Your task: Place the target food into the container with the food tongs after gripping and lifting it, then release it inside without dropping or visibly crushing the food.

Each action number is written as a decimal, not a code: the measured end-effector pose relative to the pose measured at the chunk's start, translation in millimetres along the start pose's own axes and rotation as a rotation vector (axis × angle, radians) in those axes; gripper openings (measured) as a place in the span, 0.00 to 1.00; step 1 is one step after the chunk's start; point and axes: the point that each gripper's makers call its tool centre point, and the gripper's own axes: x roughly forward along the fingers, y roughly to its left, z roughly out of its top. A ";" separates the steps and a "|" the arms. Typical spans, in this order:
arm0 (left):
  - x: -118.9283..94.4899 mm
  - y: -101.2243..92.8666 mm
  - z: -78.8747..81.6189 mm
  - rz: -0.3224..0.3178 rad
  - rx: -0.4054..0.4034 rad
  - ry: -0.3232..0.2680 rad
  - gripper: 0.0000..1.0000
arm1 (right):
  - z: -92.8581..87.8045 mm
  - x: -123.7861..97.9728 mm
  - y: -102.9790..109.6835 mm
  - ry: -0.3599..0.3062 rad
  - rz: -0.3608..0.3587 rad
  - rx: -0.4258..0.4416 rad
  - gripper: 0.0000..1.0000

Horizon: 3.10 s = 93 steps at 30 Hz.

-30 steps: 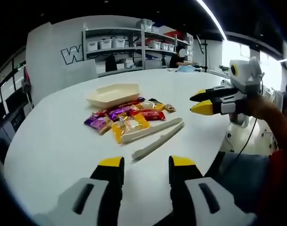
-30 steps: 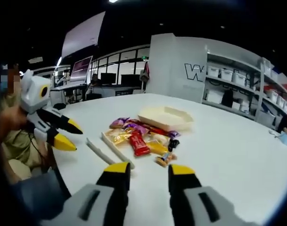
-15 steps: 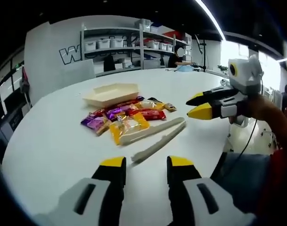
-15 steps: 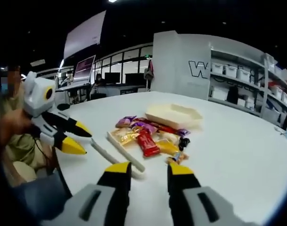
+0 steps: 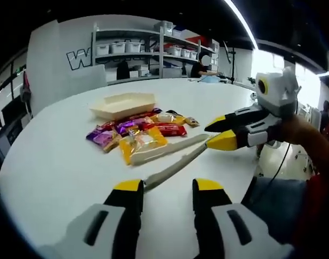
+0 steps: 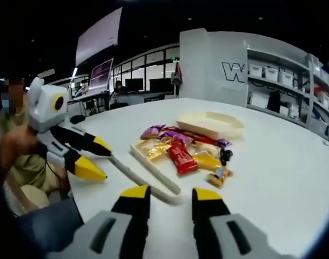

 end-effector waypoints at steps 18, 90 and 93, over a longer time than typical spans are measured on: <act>4.5 2.3 5.2 0.005 -0.082 -0.017 0.32 | -4.9 -6.6 0.9 0.020 0.047 0.025 0.14; 26.9 -10.3 16.6 0.017 0.011 0.001 0.41 | -17.4 -28.2 17.9 0.126 0.116 0.118 0.14; 27.3 -11.1 17.4 0.010 0.006 -0.008 0.43 | -18.2 -30.3 21.0 0.127 0.127 0.120 0.15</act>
